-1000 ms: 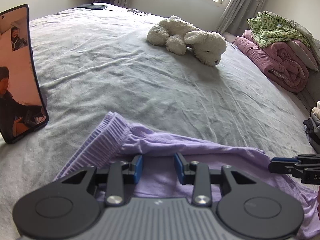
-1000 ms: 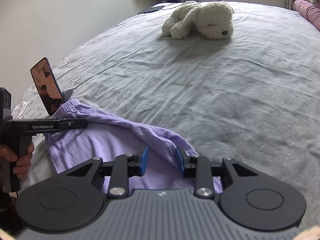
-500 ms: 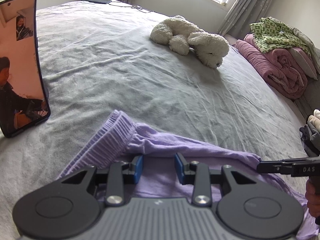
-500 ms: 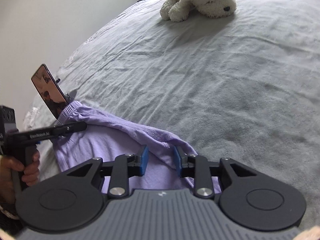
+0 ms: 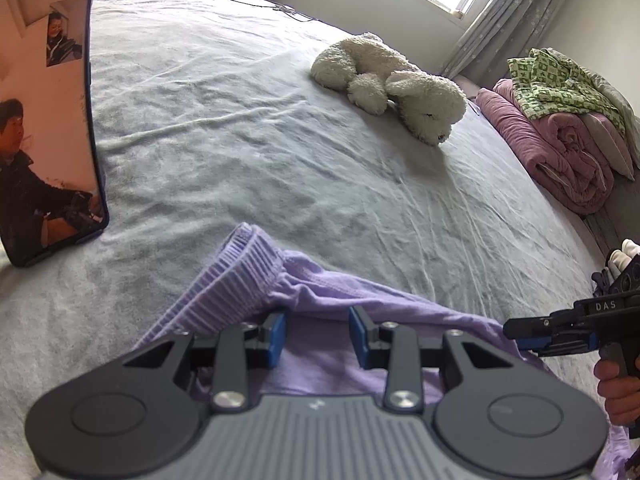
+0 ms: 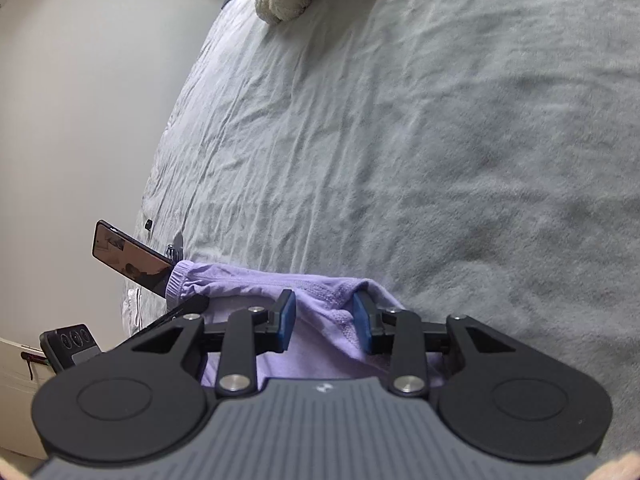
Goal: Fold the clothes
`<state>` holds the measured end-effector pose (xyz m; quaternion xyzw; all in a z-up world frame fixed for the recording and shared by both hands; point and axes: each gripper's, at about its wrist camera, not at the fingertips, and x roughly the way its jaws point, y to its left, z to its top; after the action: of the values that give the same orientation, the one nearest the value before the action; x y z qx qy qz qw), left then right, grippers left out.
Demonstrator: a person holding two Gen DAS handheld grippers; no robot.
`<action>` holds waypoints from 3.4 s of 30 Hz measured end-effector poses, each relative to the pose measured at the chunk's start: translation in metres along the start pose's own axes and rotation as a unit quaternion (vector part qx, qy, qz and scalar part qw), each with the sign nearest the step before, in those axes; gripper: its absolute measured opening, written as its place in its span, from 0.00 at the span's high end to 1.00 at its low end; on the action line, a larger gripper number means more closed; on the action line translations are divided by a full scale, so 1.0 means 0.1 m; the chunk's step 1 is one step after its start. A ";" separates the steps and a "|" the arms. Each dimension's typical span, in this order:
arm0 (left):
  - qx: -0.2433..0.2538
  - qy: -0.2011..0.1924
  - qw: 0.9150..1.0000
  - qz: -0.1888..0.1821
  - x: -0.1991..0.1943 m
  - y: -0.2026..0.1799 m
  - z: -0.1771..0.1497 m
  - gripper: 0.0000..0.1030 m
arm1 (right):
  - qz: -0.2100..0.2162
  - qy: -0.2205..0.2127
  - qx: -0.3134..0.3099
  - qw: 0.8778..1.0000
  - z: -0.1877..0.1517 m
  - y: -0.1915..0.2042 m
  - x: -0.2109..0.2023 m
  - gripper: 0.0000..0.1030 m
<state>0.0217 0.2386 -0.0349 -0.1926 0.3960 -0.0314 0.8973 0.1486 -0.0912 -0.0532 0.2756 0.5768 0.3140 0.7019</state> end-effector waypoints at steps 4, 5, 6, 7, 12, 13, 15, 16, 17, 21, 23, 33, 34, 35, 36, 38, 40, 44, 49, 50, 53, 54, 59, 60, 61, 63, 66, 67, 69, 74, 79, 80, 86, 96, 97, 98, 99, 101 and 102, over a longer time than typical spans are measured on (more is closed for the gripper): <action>0.001 0.000 1.000 0.005 -0.02 0.02 0.00 0.66 | 0.001 0.021 0.009 1.000 0.01 -0.01 -0.01 0.65; 0.001 0.000 1.000 0.005 -0.02 0.02 0.00 0.66 | 0.008 0.021 0.020 1.000 0.01 -0.05 0.00 0.65; 0.001 0.000 1.000 0.006 -0.02 0.02 0.01 0.66 | 0.017 0.019 0.030 0.999 0.00 -0.09 0.01 0.64; 0.001 0.000 1.000 0.006 -0.02 0.02 0.01 0.66 | 0.029 0.015 0.039 0.999 0.00 -0.12 0.03 0.63; -0.002 -0.006 1.000 0.012 0.00 0.01 0.02 0.66 | 0.094 -0.046 0.073 0.992 -0.06 -0.21 0.09 0.61; -0.001 -0.009 1.000 0.013 -0.01 0.01 0.02 0.66 | 0.100 -0.068 0.083 0.989 -0.07 -0.23 0.06 0.61; -0.003 -0.015 1.000 0.014 -0.03 0.02 0.02 0.68 | 0.103 -0.108 0.094 0.984 -0.09 -0.28 -0.02 0.63; -0.006 -0.018 1.000 0.015 -0.03 0.03 0.03 0.72 | 0.103 -0.120 0.098 0.983 -0.09 -0.30 -0.05 0.65; -0.008 -0.021 1.000 0.016 -0.04 0.05 0.03 0.74 | 0.098 -0.123 0.102 0.982 -0.10 -0.32 -0.06 0.70; -0.008 -0.032 0.999 0.033 -0.03 0.14 0.05 0.97 | 0.047 -0.136 0.075 0.987 -0.15 -0.25 -0.06 0.90; -0.007 -0.030 0.999 0.032 0.00 0.18 0.06 0.99 | 0.015 -0.154 0.031 0.988 -0.18 -0.10 -0.08 0.93; 0.011 -0.068 0.997 0.023 0.14 0.17 0.04 0.98 | -0.081 -0.220 -0.075 0.969 -0.17 0.18 -0.06 0.94; 0.012 -0.069 0.997 0.024 0.17 0.17 0.04 0.98 | -0.090 -0.219 -0.080 0.968 -0.16 0.18 -0.02 0.95; 0.016 -0.069 0.997 0.025 0.19 0.17 0.04 0.98 | -0.099 -0.217 -0.085 0.967 -0.15 0.18 0.01 0.96; 0.020 -0.069 0.997 0.028 0.20 0.16 0.04 0.98 | -0.108 -0.216 -0.090 0.966 -0.14 0.18 0.04 0.96; 0.028 -0.068 0.997 0.034 0.19 0.12 0.05 0.98 | -0.125 -0.214 -0.099 0.964 -0.13 0.18 0.11 0.97; 0.033 -0.066 0.997 0.032 0.17 0.09 0.06 0.97 | -0.134 -0.205 -0.106 0.964 -0.12 0.21 0.11 0.97; 0.030 -0.067 0.997 0.014 0.08 0.07 0.08 0.94 | -0.149 -0.192 -0.122 0.962 -0.19 0.30 0.00 0.87; 0.024 -0.061 0.998 0.009 -0.01 0.02 0.08 0.86 | -0.167 -0.195 -0.147 0.955 -0.42 0.38 -0.20 0.62; 0.027 -0.062 0.998 0.007 -0.04 -0.02 0.07 0.85 | -0.173 -0.193 -0.156 0.953 -0.49 0.41 -0.23 0.62; 0.037 -0.065 0.997 0.008 -0.13 -0.10 0.02 0.82 | -0.193 -0.192 -0.187 0.944 -0.73 0.51 -0.29 0.62; 0.038 -0.065 0.997 0.009 -0.16 -0.11 0.00 0.81 | -0.199 -0.192 -0.197 0.941 -0.81 0.55 -0.31 0.62; 0.024 -0.060 0.998 0.019 -0.39 -0.08 -0.11 0.76 | -0.243 -0.180 -0.248 0.920 -1.22 0.79 -0.33 0.62; 0.020 -0.057 0.998 0.021 -0.46 -0.06 -0.15 0.74 | -0.263 -0.173 -0.260 0.913 -1.29 0.84 -0.31 0.62; 0.015 -0.055 0.998 0.022 -0.52 -0.03 -0.18 0.73 | -0.282 -0.167 -0.275 0.904 -1.37 0.89 -0.28 0.62; 0.008 -0.054 0.998 0.023 -0.63 0.04 -0.24 0.73 | -0.317 -0.158 -0.317 0.880 -1.56 0.98 -0.24 0.62; -0.009 -0.055 0.998 0.028 -0.73 0.16 -0.30 0.73 | -0.324 -0.159 -0.383 0.850 -1.84 1.04 -0.21 0.62; -0.017 -0.055 0.998 0.030 -0.75 0.20 -0.32 0.73 | -0.323 -0.161 -0.397 0.844 -1.91 1.04 -0.20 0.62; -0.041 -0.054 0.997 0.033 -0.76 0.28 -0.33 0.74 | -0.323 -0.163 -0.420 0.832 -2.02 1.03 -0.16 0.62; -0.108 -0.052 0.993 0.018 -0.73 0.41 -0.36 0.76 | -0.358 -0.137 -0.495 0.779 -2.15 1.00 0.07 0.68; -0.130 -0.073 0.988 0.036 -0.73 0.39 -0.34 0.78 | -0.377 -0.114 -0.560 0.729 -2.25 0.98 0.27 0.72; -0.129 -0.074 0.988 0.040 -0.72 0.38 -0.32 0.78 | -0.373 -0.111 -0.569 0.725 -2.25 0.98 0.28 0.72; -0.124 -0.074 0.987 0.066 -0.62 0.36 -0.30 0.84 | -0.364 -0.084 -0.585 0.719 -2.18 0.95 0.40 0.83; -0.055 -0.097 0.988 0.111 -0.69 0.22 -0.26 0.94 | -0.283 -0.076 -0.525 0.799 -2.03 1.06 0.19 1.00; -0.048 -0.099 0.987 0.116 -0.70 0.21 -0.25 0.94 | -0.268 -0.077 -0.514 0.811 -2.02 1.07 0.14 1.00; -0.041 -0.101 0.987 0.121 -0.71 0.20 -0.24 0.94 | -0.257 -0.078 -0.504 0.821 -2.02 1.07 0.11 1.00; -0.040 -0.099 0.987 0.124 -0.72 0.20 -0.24 0.94 | -0.247 -0.078 -0.494 0.830 -2.01 1.07 0.09 1.00; -0.042 -0.093 0.987 0.125 -0.72 0.22 -0.23 0.94 | -0.241 -0.075 -0.483 0.839 -1.99 1.05 0.08 1.00; -0.043 -0.090 0.987 0.127 -0.71 0.23 -0.23 0.94 | -0.242 -0.071 -0.478 0.841 -1.98 1.04 0.10 1.00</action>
<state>-0.0457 0.2679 -0.0076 -0.1811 0.3360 0.1170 0.9168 -0.0577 -0.0113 -0.0176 -0.2212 0.3520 0.3503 0.8393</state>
